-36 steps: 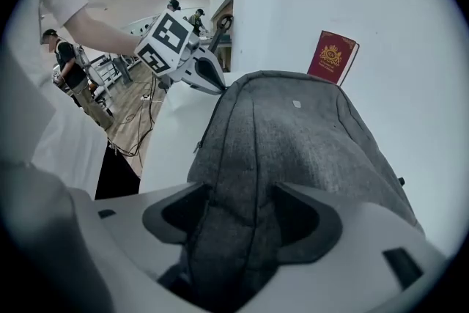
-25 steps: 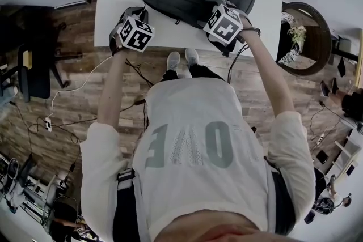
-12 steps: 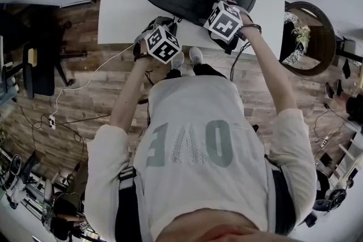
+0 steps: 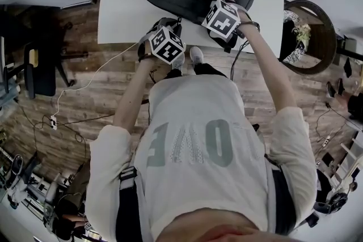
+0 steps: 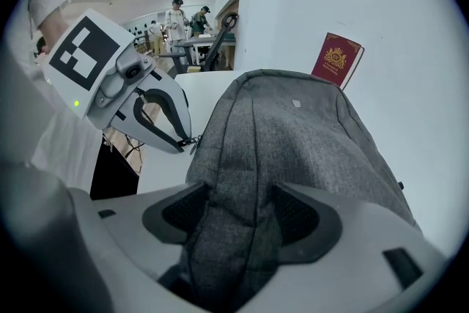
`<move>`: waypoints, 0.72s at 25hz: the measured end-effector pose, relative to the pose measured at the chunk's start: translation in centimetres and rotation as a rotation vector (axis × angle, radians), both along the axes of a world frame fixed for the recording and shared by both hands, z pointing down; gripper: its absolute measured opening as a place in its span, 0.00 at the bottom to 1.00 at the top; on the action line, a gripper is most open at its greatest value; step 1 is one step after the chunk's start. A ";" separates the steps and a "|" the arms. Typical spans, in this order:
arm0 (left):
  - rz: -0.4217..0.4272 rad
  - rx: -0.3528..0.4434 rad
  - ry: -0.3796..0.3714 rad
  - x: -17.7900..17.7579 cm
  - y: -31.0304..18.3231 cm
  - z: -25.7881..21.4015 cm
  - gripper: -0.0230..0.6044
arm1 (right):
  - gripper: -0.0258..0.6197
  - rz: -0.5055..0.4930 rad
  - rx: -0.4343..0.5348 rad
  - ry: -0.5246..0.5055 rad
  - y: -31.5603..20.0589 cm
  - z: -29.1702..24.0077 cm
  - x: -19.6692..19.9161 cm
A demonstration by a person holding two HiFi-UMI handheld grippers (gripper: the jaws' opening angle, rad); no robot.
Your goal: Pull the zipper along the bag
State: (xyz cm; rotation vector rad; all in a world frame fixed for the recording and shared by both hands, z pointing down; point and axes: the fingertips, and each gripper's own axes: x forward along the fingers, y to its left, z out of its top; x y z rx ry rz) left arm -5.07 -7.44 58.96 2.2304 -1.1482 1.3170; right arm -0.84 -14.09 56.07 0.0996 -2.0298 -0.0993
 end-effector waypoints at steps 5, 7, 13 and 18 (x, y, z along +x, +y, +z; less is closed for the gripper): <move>-0.030 0.014 0.019 0.0 -0.4 0.0 0.11 | 0.50 0.000 0.003 -0.011 -0.1 -0.2 0.0; -0.049 0.026 0.027 0.2 -0.3 -0.2 0.11 | 0.50 -0.002 0.000 -0.023 0.0 -0.3 0.1; -0.120 0.137 0.099 -0.7 -1.5 -5.2 0.16 | 0.53 0.031 0.026 -0.065 -0.2 -2.1 0.5; -0.218 0.347 0.145 -3.8 -5.9 -13.6 0.23 | 0.52 0.157 0.134 -0.193 -4.1 -8.4 -0.5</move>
